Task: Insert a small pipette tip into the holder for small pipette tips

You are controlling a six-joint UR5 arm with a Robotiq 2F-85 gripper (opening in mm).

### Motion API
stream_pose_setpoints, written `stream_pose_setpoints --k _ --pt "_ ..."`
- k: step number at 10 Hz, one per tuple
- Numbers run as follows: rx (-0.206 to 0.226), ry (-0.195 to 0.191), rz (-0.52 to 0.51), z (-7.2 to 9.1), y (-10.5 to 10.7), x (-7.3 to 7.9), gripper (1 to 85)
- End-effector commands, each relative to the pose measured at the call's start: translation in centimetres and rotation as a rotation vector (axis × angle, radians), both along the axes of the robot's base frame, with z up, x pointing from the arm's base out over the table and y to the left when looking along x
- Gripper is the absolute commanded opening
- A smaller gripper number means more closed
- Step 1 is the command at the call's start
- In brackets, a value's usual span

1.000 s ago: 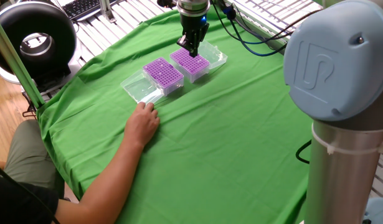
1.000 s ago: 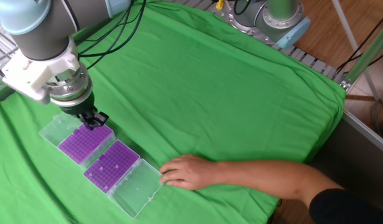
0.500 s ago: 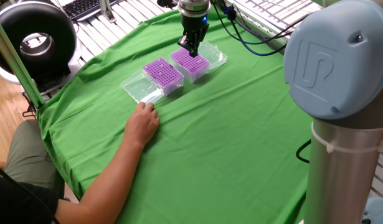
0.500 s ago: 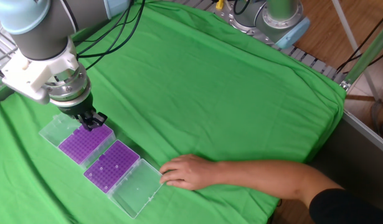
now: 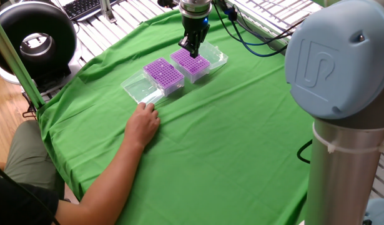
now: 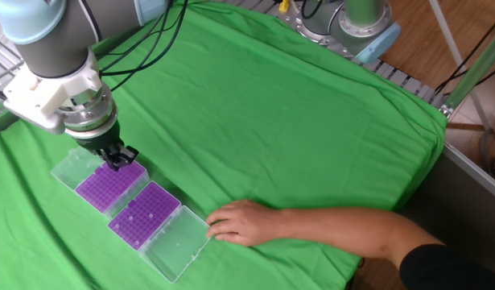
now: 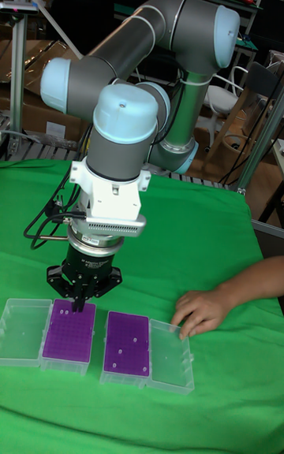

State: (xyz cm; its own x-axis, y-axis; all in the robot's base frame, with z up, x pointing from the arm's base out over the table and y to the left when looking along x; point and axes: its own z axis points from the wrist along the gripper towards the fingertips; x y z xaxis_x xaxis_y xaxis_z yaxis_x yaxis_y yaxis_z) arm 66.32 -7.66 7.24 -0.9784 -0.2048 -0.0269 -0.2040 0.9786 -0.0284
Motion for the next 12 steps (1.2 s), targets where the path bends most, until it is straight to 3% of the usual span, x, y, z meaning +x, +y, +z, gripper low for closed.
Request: stream_pose_setpoints --k 1,12 --pt "0.014 -0.006 -0.003 -0.01 0.09 0.12 1.0" --pt "0.018 -0.021 0.009 -0.42 -0.2 0.28 1.0"
